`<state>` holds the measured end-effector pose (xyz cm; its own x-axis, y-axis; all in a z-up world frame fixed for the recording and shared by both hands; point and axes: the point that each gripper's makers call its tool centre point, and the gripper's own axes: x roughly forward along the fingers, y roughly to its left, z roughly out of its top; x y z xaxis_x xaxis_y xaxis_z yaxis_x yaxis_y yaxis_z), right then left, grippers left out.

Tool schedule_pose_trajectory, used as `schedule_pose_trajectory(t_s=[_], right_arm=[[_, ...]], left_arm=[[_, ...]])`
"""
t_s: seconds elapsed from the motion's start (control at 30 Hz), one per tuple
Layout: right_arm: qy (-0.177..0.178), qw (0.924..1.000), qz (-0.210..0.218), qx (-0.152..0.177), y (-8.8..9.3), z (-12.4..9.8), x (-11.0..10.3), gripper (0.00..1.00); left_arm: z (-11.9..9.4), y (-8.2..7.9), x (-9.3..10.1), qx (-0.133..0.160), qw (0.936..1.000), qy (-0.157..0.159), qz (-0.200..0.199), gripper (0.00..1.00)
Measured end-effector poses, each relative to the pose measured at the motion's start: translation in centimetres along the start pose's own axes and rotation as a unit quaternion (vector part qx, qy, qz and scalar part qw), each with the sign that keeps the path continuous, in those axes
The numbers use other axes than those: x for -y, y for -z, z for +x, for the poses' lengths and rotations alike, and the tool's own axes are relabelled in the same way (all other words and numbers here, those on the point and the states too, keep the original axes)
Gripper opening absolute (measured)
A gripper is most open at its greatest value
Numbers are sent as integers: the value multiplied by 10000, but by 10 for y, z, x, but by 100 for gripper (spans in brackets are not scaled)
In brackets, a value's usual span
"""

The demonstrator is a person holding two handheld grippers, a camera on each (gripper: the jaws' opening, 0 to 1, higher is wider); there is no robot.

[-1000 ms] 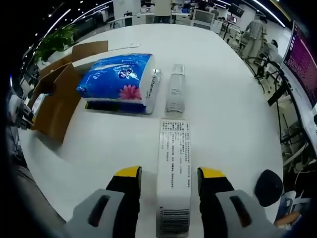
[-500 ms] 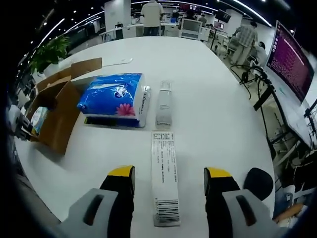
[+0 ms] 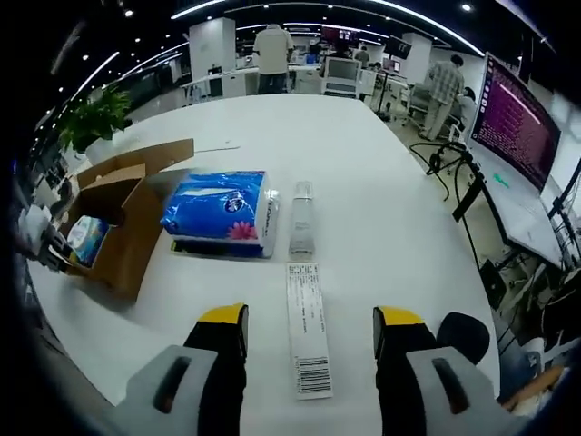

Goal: Operate the shoe box by opening the lid, removing the specified soft item, and placing it in the target area until the item is outside and the box remains undamaged.

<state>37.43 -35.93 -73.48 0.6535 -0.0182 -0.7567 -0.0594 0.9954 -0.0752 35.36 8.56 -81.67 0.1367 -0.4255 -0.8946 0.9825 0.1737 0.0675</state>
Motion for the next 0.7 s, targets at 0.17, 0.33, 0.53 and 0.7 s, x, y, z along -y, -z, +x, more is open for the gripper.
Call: schedule_pose_trajectory(t_s=[0.17, 0.33, 0.53, 0.7], right_arm=[[10, 9975, -699, -60, -1, -7, -8, 53], [288, 9919, -1234, -1, -8, -20, -6, 53], [242, 9914, -1280, 118, -14, -31, -13, 57], [135, 9945, -998, 271, -23, -38, -19, 57]], left_arm=[[0, 0, 0, 2, 10000, -10, 4, 2], [0, 0, 0, 1, 10000, -15, -5, 2], [0, 0, 0, 7, 10000, -30, 0, 2], [0, 0, 0, 7, 10000, -24, 1, 2]])
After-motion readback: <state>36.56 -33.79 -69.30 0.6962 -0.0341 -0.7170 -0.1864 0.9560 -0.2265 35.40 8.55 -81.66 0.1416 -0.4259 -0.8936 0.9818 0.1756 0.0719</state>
